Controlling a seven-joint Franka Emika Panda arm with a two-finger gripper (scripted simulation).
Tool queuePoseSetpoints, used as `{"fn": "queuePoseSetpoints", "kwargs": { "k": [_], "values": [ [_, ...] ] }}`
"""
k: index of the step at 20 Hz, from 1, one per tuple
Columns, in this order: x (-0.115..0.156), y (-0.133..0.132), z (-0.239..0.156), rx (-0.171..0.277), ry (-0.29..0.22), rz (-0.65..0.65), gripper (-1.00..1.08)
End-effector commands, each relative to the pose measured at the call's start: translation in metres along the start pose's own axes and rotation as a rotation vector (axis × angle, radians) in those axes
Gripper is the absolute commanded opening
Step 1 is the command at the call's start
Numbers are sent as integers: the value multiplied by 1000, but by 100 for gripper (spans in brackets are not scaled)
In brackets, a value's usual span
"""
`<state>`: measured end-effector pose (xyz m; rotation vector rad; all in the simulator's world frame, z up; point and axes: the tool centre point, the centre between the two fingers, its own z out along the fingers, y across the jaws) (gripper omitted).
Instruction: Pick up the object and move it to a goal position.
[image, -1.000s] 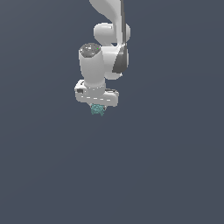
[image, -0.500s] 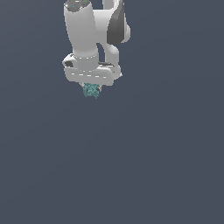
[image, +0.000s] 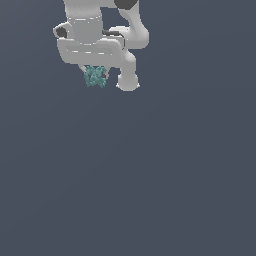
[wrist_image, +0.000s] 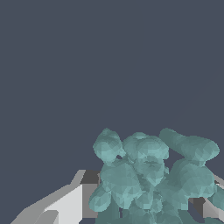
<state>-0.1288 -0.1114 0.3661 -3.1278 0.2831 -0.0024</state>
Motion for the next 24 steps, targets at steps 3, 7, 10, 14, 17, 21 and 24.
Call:
{"fn": "queuePoseSetpoints", "kwargs": {
  "k": [3, 7, 10, 14, 17, 21, 24],
  "values": [
    [-7, 10, -45, 0, -1, 0, -100],
    [-11, 18, -80, 0, -1, 0, -100],
    [-13, 22, -101, -1, -1, 0, -100],
    [-15, 27, -122, -1, -1, 0, -100],
    [-15, 29, -133, -1, -1, -1, -100],
    [-15, 31, -140, -1, -1, -1, -100],
    [-15, 31, -141, -1, -1, -1, -100]
  ]
}}
